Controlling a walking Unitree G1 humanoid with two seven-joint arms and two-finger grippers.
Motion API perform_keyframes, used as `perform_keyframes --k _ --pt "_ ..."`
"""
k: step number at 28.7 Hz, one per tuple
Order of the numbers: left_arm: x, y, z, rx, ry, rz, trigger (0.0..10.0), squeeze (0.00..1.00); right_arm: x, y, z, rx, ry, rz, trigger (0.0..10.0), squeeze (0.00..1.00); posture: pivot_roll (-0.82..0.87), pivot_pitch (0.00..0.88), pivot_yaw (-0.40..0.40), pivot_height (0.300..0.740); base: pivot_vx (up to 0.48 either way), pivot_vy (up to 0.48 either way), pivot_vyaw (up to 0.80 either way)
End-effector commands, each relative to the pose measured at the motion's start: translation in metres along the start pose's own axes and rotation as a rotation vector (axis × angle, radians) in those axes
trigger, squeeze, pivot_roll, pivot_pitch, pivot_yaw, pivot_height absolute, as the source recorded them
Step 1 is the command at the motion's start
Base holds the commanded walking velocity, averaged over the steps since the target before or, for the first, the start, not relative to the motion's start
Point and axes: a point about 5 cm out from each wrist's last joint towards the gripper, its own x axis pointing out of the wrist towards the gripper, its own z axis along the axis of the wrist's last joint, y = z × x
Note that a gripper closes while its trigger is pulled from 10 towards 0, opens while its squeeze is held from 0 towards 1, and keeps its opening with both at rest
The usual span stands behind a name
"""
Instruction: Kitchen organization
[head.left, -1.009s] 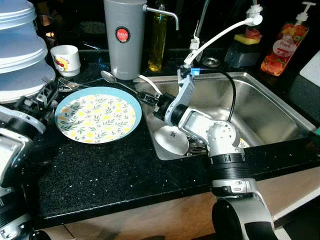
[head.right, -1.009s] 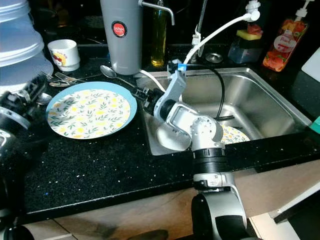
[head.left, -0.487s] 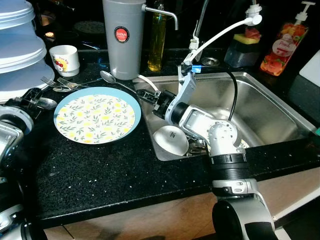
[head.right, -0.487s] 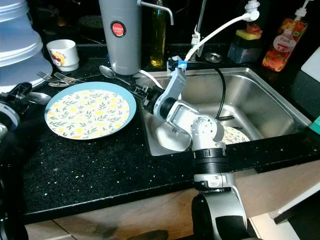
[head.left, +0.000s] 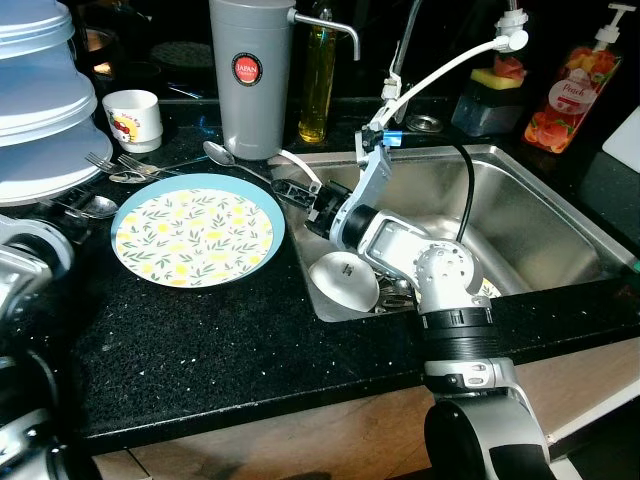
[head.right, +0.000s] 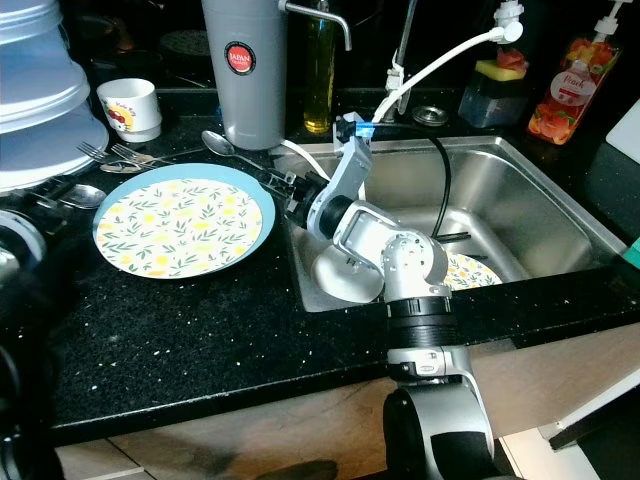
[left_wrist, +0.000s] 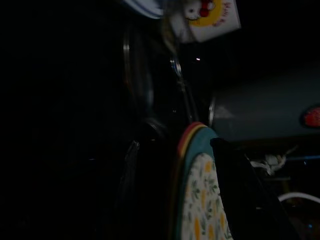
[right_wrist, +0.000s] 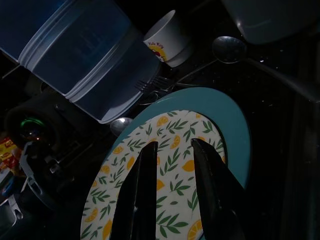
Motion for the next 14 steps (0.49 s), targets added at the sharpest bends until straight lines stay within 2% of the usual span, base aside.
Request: perform_keyframes --k 1,7,11,12,13,14 --pt "0.004 0.009 -0.016 -0.022 0.076 0.031 10.0 0.00 -0.003 -0.004 0.000 -0.004 0.001 -0.012 10.0 0.00 0.12 0.000 -0.064 0.740 0.000 0.000 0.00" --pt "0.006 0.008 -0.036 -0.034 0.168 0.031 10.0 0.00 -0.003 -0.005 0.000 -0.008 0.000 -0.015 10.0 0.00 0.12 0.000 -0.064 0.740 0.000 0.000 0.00" --pt "0.008 0.008 -0.045 -0.039 0.196 0.028 10.0 0.00 -0.003 -0.006 0.001 -0.010 -0.001 -0.017 10.0 0.00 0.11 0.000 -0.065 0.740 0.000 0.000 0.00" --pt "0.008 0.009 -0.046 -0.041 0.198 0.028 9.6 0.00 -0.003 -0.006 0.001 -0.011 -0.002 -0.017 10.0 0.00 0.11 0.000 -0.065 0.740 0.000 0.000 0.00" --pt "0.008 0.009 -0.046 -0.043 0.197 0.031 0.5 0.00 -0.004 -0.006 0.001 -0.011 -0.002 -0.017 10.0 0.00 0.11 0.000 -0.065 0.740 0.000 0.000 0.00" --pt "0.008 0.009 -0.046 -0.043 0.197 0.031 0.5 0.00 -0.004 -0.006 0.001 -0.011 -0.002 -0.017 10.0 0.00 0.11 0.000 -0.065 0.740 0.000 0.000 0.00"
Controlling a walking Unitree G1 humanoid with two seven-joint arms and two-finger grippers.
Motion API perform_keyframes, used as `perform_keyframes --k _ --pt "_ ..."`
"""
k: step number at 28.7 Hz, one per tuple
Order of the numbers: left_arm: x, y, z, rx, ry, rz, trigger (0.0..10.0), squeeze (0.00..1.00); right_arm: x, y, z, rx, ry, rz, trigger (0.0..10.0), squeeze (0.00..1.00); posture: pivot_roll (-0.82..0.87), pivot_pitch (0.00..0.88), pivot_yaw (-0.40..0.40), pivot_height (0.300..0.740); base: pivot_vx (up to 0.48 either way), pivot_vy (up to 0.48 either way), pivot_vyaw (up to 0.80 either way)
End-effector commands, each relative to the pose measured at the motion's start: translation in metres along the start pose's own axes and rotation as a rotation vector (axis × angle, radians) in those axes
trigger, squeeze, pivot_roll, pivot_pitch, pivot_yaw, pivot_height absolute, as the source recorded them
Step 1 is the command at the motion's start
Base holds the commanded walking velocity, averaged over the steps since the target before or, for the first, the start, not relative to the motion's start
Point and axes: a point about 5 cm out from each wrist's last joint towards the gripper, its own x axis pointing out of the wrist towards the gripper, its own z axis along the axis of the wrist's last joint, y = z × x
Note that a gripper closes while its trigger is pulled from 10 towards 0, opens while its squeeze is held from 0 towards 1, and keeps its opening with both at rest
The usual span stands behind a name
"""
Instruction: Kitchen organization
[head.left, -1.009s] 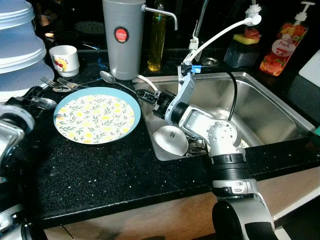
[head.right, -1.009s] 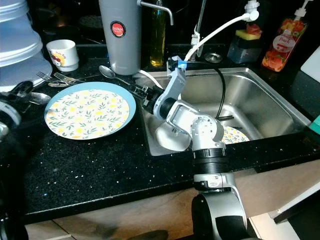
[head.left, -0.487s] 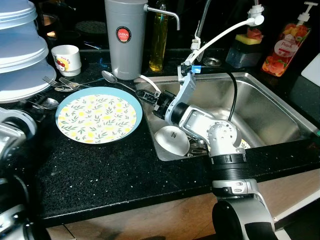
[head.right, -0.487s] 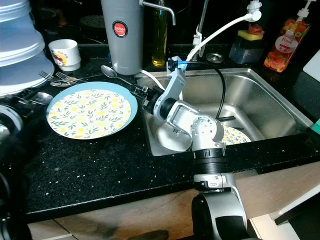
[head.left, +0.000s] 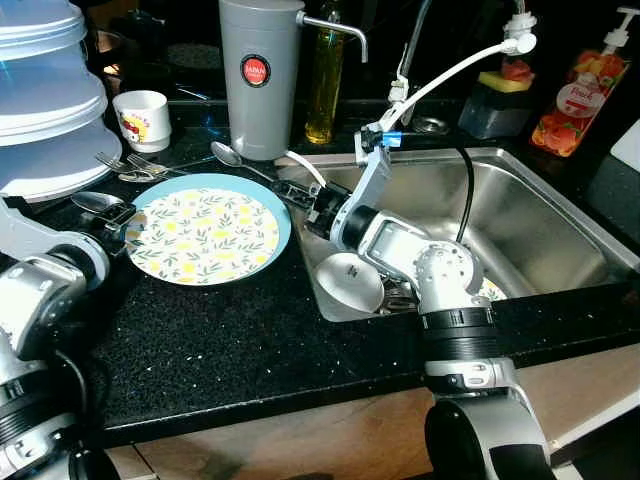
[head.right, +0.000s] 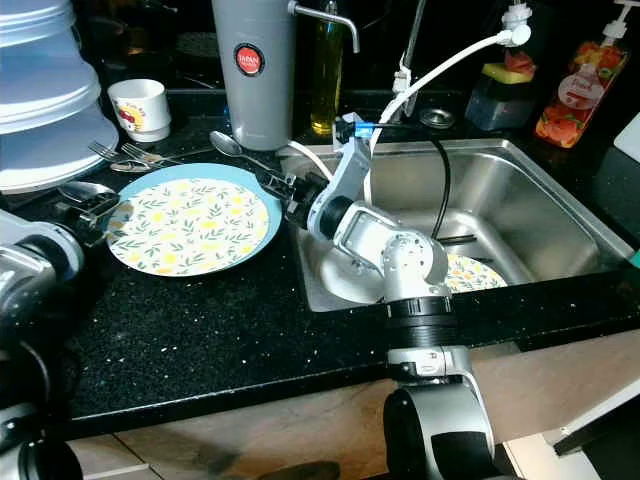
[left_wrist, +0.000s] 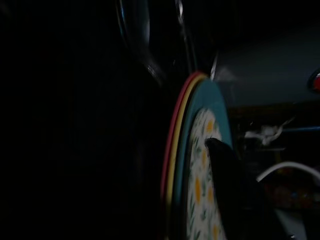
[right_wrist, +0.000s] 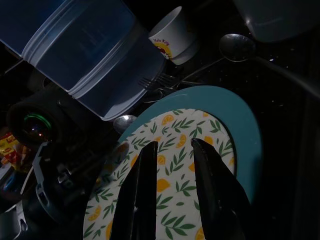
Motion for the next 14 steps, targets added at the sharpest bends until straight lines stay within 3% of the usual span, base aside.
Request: perform_keyframes --k 1,2,7,14 --pt "0.004 0.012 -0.012 -0.012 0.050 0.051 0.5 0.00 -0.003 -0.005 0.001 0.000 -0.004 -0.017 10.0 0.00 0.11 0.000 -0.065 0.740 0.000 0.000 0.00" --pt "0.004 0.012 -0.011 -0.011 0.043 0.056 0.0 0.00 -0.003 -0.005 0.001 0.000 -0.004 -0.018 10.0 0.00 0.11 0.000 -0.066 0.740 0.000 0.000 0.00" --pt "0.005 0.013 -0.007 0.000 0.018 0.063 0.0 0.00 -0.004 -0.006 0.002 -0.002 -0.007 -0.022 10.0 0.00 0.11 0.000 -0.067 0.740 0.000 0.000 0.00" --pt "0.003 -0.004 -0.001 0.010 -0.027 -0.056 0.0 0.00 -0.004 -0.006 0.004 -0.002 -0.012 -0.026 10.0 0.00 0.11 0.000 -0.067 0.740 0.000 0.000 0.00"
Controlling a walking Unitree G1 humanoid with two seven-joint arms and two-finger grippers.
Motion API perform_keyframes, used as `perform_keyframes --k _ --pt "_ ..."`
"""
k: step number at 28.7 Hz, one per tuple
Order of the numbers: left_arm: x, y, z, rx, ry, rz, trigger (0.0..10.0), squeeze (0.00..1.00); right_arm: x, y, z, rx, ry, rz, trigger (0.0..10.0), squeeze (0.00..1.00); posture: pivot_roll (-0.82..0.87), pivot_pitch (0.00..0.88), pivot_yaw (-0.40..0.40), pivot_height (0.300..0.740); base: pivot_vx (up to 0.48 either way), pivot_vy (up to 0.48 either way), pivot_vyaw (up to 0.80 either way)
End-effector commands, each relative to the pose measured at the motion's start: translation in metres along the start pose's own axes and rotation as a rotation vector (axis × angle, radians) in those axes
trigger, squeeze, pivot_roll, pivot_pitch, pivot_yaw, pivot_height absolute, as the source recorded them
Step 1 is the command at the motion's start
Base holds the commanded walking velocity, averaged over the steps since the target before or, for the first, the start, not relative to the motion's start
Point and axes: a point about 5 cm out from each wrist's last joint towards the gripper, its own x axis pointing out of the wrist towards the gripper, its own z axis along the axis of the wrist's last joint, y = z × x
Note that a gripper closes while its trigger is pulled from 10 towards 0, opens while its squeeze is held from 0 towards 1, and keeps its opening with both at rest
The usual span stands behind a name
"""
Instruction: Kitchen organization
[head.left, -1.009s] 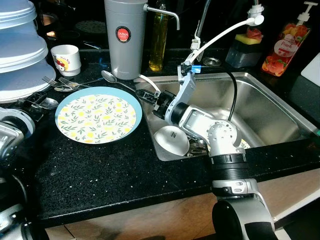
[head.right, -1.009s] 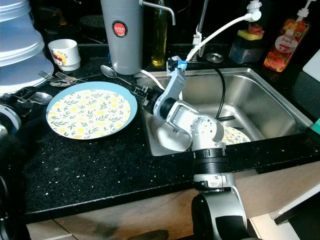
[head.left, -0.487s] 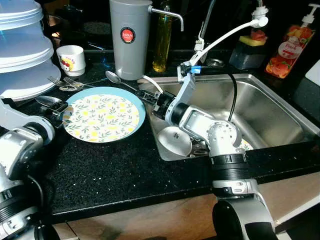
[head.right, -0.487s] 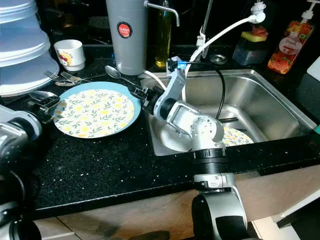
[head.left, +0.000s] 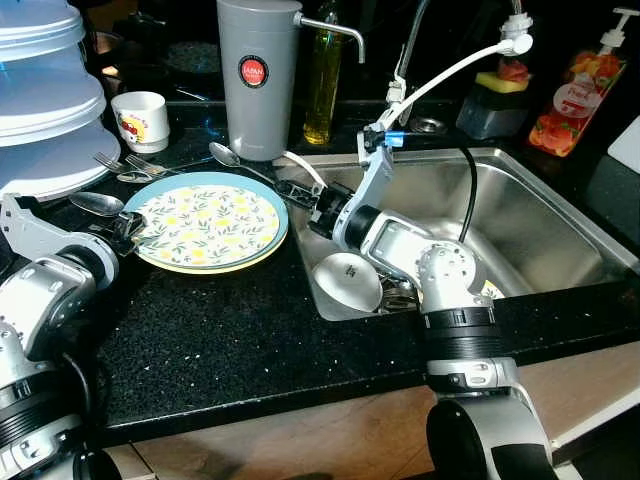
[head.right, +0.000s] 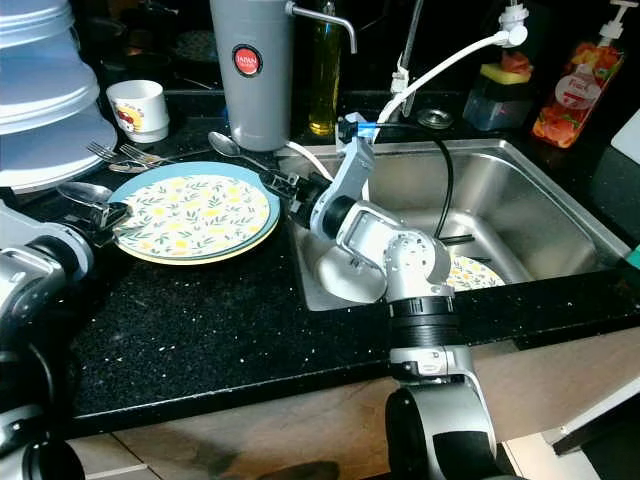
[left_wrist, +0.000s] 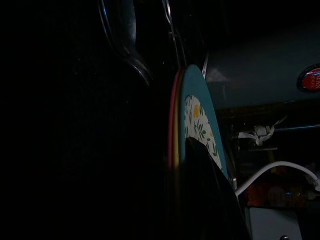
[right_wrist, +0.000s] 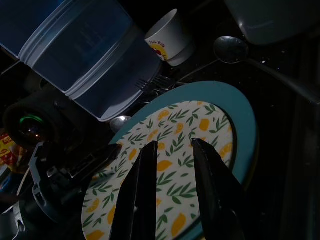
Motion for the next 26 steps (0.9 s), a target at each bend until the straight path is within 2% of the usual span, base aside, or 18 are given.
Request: perform_keyframes --k 1,2,3,4,5,6,7,9,11,16,18,20,21,22,23,26 --pt "0.000 -0.005 0.000 0.013 -0.011 -0.047 0.0 0.00 -0.003 -0.004 0.002 0.003 -0.011 -0.016 10.0 0.00 0.11 0.000 -0.067 0.740 0.000 0.000 0.00" --pt "0.000 -0.007 0.001 0.017 -0.016 -0.064 0.0 0.00 -0.003 -0.004 0.002 0.003 -0.011 -0.016 10.0 0.00 0.11 0.000 -0.067 0.740 0.000 0.000 0.00" --pt "-0.002 -0.013 0.002 0.036 -0.023 -0.117 9.0 0.00 -0.004 -0.004 0.003 0.002 -0.014 -0.017 10.0 0.00 0.11 0.000 -0.067 0.740 0.000 0.000 0.00" --pt "-0.004 -0.019 0.003 0.076 -0.030 -0.160 9.0 0.00 -0.004 -0.004 0.004 0.003 -0.017 -0.016 10.0 0.00 0.11 0.000 -0.067 0.740 0.000 0.000 0.00" --pt "-0.004 -0.019 0.003 0.076 -0.030 -0.160 9.0 0.00 -0.004 -0.004 0.004 0.003 -0.017 -0.016 10.0 0.00 0.11 0.000 -0.067 0.740 0.000 0.000 0.00" --pt "-0.006 -0.027 0.003 0.134 -0.039 -0.211 10.0 0.00 -0.005 -0.004 0.005 0.003 -0.022 -0.015 10.0 0.00 0.10 0.000 -0.065 0.740 0.000 0.000 0.00" --pt "-0.006 -0.027 0.003 0.134 -0.039 -0.211 10.0 0.00 -0.005 -0.004 0.005 0.003 -0.022 -0.015 10.0 0.00 0.10 0.000 -0.065 0.740 0.000 0.000 0.00" --pt "-0.012 -0.042 0.003 0.235 -0.053 -0.347 10.0 0.00 -0.007 -0.002 0.009 0.005 -0.042 -0.004 10.0 0.00 0.10 0.000 -0.065 0.740 0.000 0.000 0.00" --pt "-0.015 -0.051 0.001 0.277 -0.044 -0.448 10.0 0.00 -0.011 0.000 0.013 0.009 -0.066 0.006 10.0 0.00 0.10 0.000 -0.066 0.740 0.000 0.000 0.00" --pt "-0.014 -0.064 -0.001 0.297 -0.032 -0.559 10.0 0.00 -0.025 -0.002 0.022 -0.002 -0.123 0.006 10.0 0.00 0.07 0.000 -0.059 0.740 0.000 0.000 0.00" --pt "-0.013 -0.065 -0.002 0.299 -0.030 -0.565 10.0 0.00 -0.028 -0.004 0.023 -0.037 -0.123 -0.013 10.0 0.00 0.07 0.000 -0.059 0.740 0.000 0.000 0.00" --pt "-0.011 -0.068 -0.004 0.318 -0.026 -0.595 10.0 0.00 -0.036 -0.009 0.022 -0.124 -0.110 -0.054 10.0 0.00 0.06 0.000 -0.057 0.740 0.000 0.000 0.00" --pt "-0.010 -0.073 -0.006 0.363 -0.030 -0.647 10.0 0.00 -0.042 -0.014 0.020 -0.211 -0.094 -0.103 10.0 0.00 0.06 0.000 -0.057 0.740 0.000 0.000 0.00" --pt "-0.010 -0.073 -0.006 0.363 -0.030 -0.647 10.0 0.00 -0.042 -0.014 0.020 -0.211 -0.094 -0.103 10.0 0.00 0.06 0.000 -0.057 0.740 0.000 0.000 0.00" --pt "-0.008 -0.078 -0.011 0.414 -0.038 -0.686 10.0 0.00 -0.046 -0.019 0.020 -0.313 -0.076 -0.159 10.0 0.00 0.05 0.000 -0.060 0.740 0.000 0.000 0.00" --pt "-0.004 -0.085 -0.017 0.452 -0.039 -0.714 10.0 0.00 -0.048 -0.022 0.018 -0.395 -0.057 -0.198 10.0 0.00 0.04 0.000 -0.054 0.740 0.000 0.000 0.00"
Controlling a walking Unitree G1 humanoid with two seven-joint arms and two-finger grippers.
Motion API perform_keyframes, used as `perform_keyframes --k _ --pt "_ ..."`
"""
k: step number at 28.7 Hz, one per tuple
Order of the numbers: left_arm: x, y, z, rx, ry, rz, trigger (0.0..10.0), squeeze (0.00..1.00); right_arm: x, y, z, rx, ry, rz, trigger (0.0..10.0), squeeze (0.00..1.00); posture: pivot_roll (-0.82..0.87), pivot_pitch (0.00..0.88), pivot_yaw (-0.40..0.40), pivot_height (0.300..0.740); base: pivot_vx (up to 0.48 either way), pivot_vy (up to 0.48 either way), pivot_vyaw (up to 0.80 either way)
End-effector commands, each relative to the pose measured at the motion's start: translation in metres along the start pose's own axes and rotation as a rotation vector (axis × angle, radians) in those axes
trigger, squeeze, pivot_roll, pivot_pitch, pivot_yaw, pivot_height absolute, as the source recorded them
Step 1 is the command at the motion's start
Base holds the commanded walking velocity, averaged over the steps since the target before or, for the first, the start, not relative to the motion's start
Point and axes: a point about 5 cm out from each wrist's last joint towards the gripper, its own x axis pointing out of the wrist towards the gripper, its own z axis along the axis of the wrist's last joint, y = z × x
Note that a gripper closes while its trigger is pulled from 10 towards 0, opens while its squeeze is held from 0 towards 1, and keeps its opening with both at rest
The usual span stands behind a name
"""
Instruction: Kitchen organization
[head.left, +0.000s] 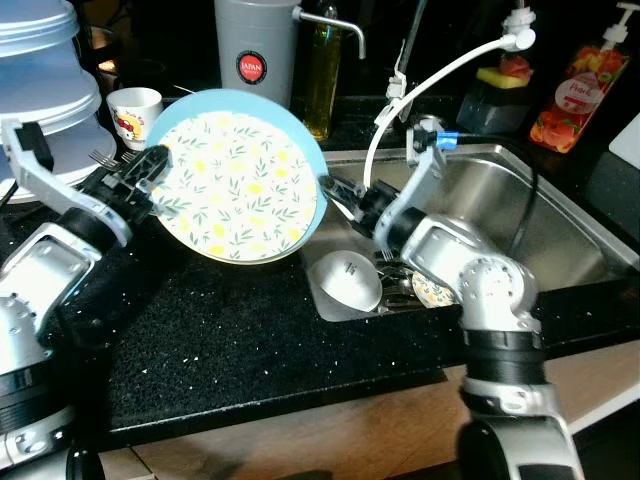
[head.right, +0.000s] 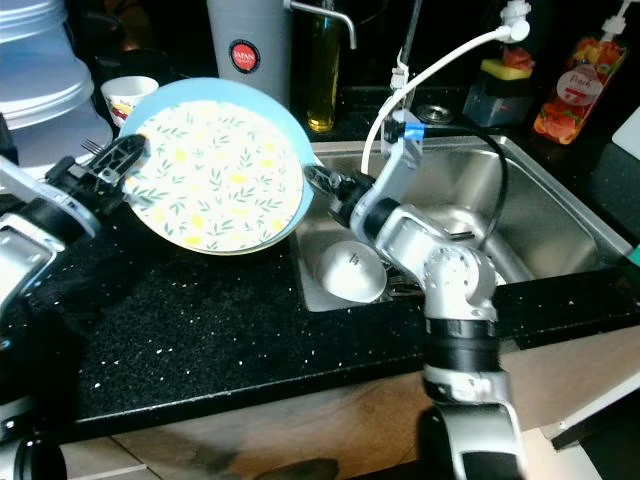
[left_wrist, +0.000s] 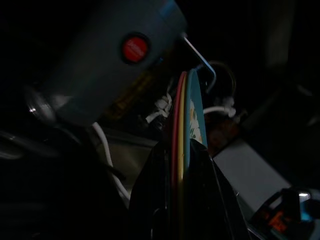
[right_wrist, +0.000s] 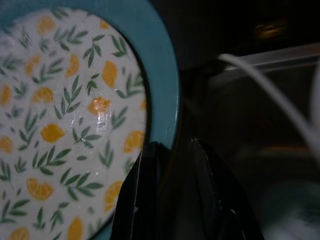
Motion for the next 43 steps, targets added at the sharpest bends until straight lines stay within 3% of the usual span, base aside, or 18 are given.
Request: perform_keyframes --k 1,4,7,10,14,17,22,25,29,35,43 --pt "0.012 -0.017 0.002 0.056 -0.021 -0.109 10.0 0.00 -0.001 0.000 -0.002 -0.077 0.004 -0.024 10.0 0.00 0.04 0.000 -0.054 0.740 0.000 0.000 0.00" --pt "0.019 -0.027 -0.005 0.096 0.006 -0.163 10.0 0.00 -0.001 -0.001 -0.004 -0.087 0.013 -0.037 10.0 0.00 0.04 0.000 -0.051 0.740 0.000 0.000 0.00" --pt "0.027 -0.038 -0.009 0.169 0.026 -0.231 10.0 0.00 -0.001 0.000 -0.004 0.011 -0.011 -0.006 10.0 0.00 0.04 0.000 -0.051 0.740 0.000 0.000 0.00" --pt "0.029 -0.042 -0.009 0.193 0.021 -0.272 10.0 0.00 -0.002 0.000 0.006 0.086 -0.077 0.020 10.0 0.00 0.04 0.000 -0.048 0.740 0.000 0.000 0.00" --pt "0.028 -0.046 -0.005 0.214 -0.003 -0.309 10.0 0.00 -0.005 -0.004 0.022 0.113 -0.187 0.009 10.0 0.00 0.04 0.000 -0.050 0.740 0.000 0.000 0.00" --pt "0.025 -0.059 0.003 0.258 -0.031 -0.395 10.0 0.00 -0.010 0.003 0.049 0.137 -0.331 0.086 10.0 0.00 0.04 0.000 -0.052 0.740 0.000 0.000 0.00" --pt "0.022 -0.073 0.009 0.311 -0.069 -0.480 10.0 0.00 -0.010 0.008 0.059 0.227 -0.391 0.168 10.0 0.00 0.05 0.000 -0.055 0.740 0.000 0.000 0.00" --pt "0.020 -0.079 0.012 0.336 -0.086 -0.509 10.0 0.00 -0.009 0.009 0.060 0.244 -0.399 0.177 10.0 0.00 0.05 0.000 -0.055 0.740 0.000 0.000 0.00" --pt "0.022 -0.084 0.012 0.381 -0.085 -0.515 10.0 0.00 -0.009 0.017 0.056 0.272 -0.361 0.285 10.0 0.00 0.06 0.000 -0.055 0.740 0.000 0.000 0.00" --pt "0.022 -0.084 0.011 0.368 -0.087 -0.517 10.0 0.00 -0.019 0.030 0.050 0.245 -0.345 0.440 10.0 0.00 0.06 0.000 -0.054 0.740 0.000 0.000 0.00" --pt "0.023 -0.086 0.012 0.350 -0.100 -0.520 10.0 0.00 -0.019 0.034 0.045 0.208 -0.319 0.468 10.0 0.00 0.05 0.000 -0.057 0.740 0.000 0.000 0.00"
